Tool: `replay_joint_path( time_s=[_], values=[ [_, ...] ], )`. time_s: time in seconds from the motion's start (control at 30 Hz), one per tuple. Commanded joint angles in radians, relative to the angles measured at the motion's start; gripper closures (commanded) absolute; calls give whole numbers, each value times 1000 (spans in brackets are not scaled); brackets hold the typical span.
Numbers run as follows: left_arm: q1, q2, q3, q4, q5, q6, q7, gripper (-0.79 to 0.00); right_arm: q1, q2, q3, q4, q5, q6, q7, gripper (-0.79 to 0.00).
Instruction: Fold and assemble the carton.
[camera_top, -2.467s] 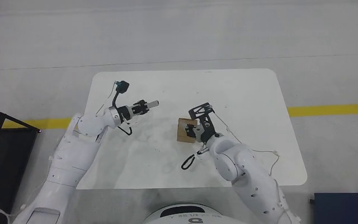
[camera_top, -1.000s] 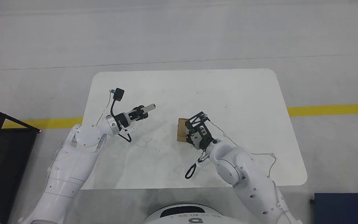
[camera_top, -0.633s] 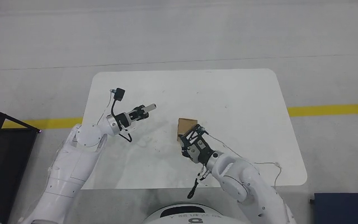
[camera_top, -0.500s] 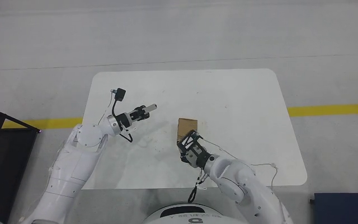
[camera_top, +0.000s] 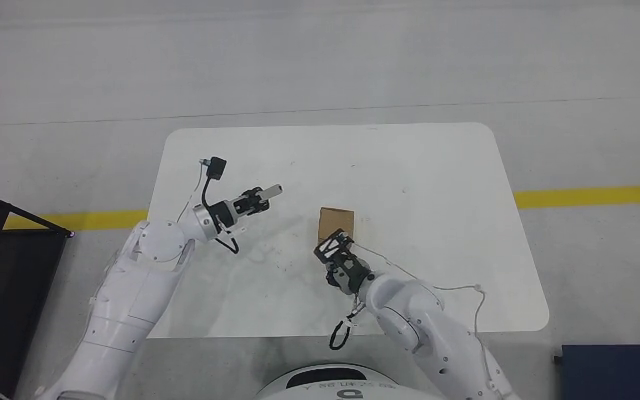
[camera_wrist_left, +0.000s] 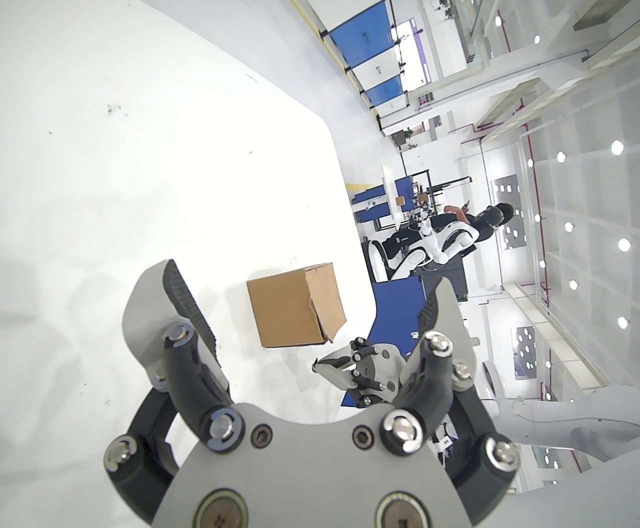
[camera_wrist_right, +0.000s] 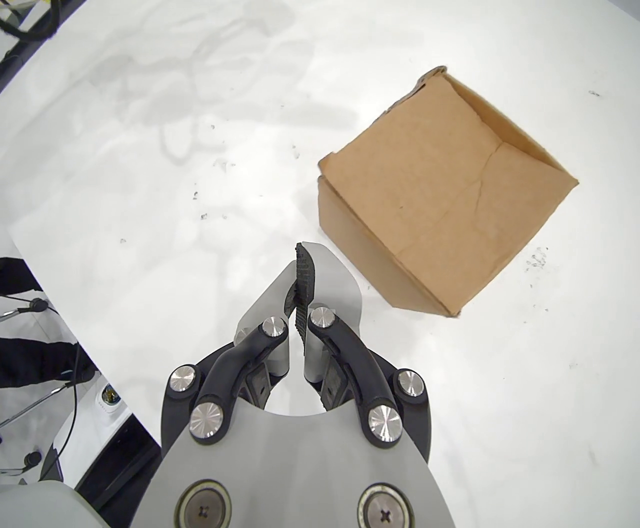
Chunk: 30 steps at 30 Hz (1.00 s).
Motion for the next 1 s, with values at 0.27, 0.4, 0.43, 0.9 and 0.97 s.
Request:
replay_joint_path(
  time_s=[0.27, 0.4, 0.43, 0.9, 0.97],
  values=[
    [-18, -3, 11, 12, -6, -3, -8, -785, 15, -3, 33, 7, 9, 94, -20, 0],
    [-14, -2, 5, 15, -7, -3, -9, -785, -64, 15, 129, -95, 36, 69, -43, 0],
    [-13, -2, 4, 14, -7, -3, -9, -785, -81, 19, 161, -110, 36, 77, -52, 0],
    [24, 8, -54, -15, -16, -23, 21, -785, 284, -16, 143, 99, 24, 257, 240, 0],
    [48, 11, -70, -24, -18, -26, 33, -785, 347, -27, 96, 167, 15, 260, 278, 0]
  ],
)
